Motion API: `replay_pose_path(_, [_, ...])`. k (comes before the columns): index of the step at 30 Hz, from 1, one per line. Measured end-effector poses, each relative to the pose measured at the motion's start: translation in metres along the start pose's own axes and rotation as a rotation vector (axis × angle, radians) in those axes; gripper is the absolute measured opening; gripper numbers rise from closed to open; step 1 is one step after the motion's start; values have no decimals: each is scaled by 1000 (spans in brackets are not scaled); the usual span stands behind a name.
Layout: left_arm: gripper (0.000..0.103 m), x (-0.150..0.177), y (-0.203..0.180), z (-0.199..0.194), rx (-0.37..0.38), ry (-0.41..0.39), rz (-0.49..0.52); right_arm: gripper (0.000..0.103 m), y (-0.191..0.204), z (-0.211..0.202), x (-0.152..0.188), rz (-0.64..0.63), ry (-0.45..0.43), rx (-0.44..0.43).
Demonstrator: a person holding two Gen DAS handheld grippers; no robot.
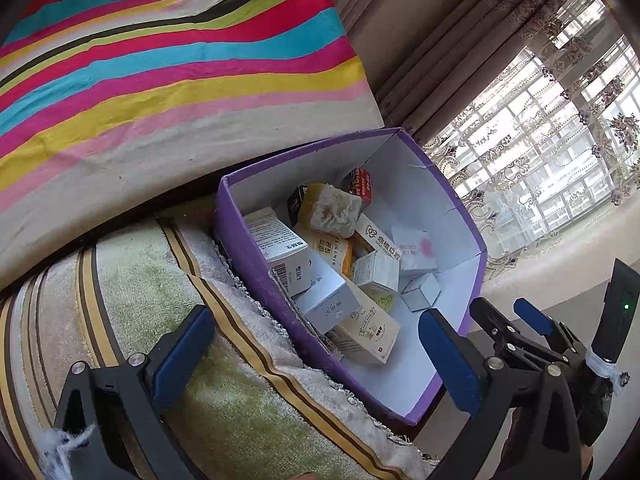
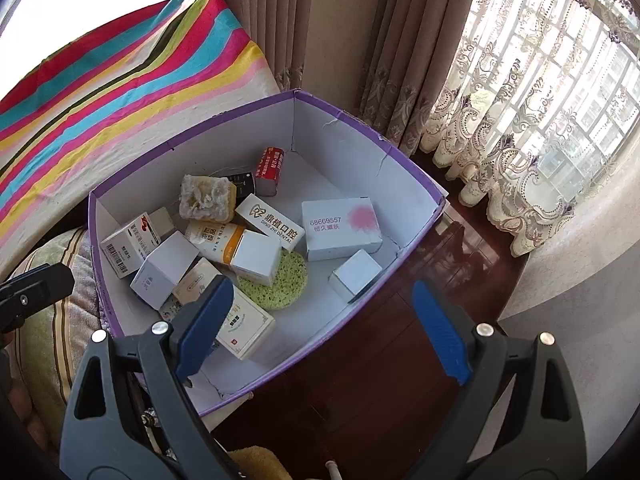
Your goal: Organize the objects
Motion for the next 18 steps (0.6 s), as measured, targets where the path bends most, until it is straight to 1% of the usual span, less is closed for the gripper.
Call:
replay_pose_path(3, [103,-2,2,4,-6,13,1,93,-1,2,0,-3,-3,9])
replay_pose_path(6, [103,-6,1,2,6,-5,4,93,-1,3,-1,-3,1,9])
replay_pose_path(8, [103,-11,-4,0,-7,-22,30,93,-2,4,-1,-2,4,11])
replay_pose_path(11, [103,-22,-17,-3,-35,-58,115,93,-3,5,-4,-1,-1,13])
replay_pose_path(15, [103,-31,-40,0,-88,-70,260,93,-4,5,-7,15,-2,-13])
replay_pose_path(18, [103,-36,-48,4,-123,-70,323,93,-5,4,-9,15,-12,-21])
Point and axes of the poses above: each gripper's, at about its wrist camera, not at the fingertips, and z roughly the way its jaws point, y to its left, x to its underside, the point moved 6 cm from there along z, roughly the way its jaws point, and after that the axes turned 14 degrees about x, right-handed, at the moved point
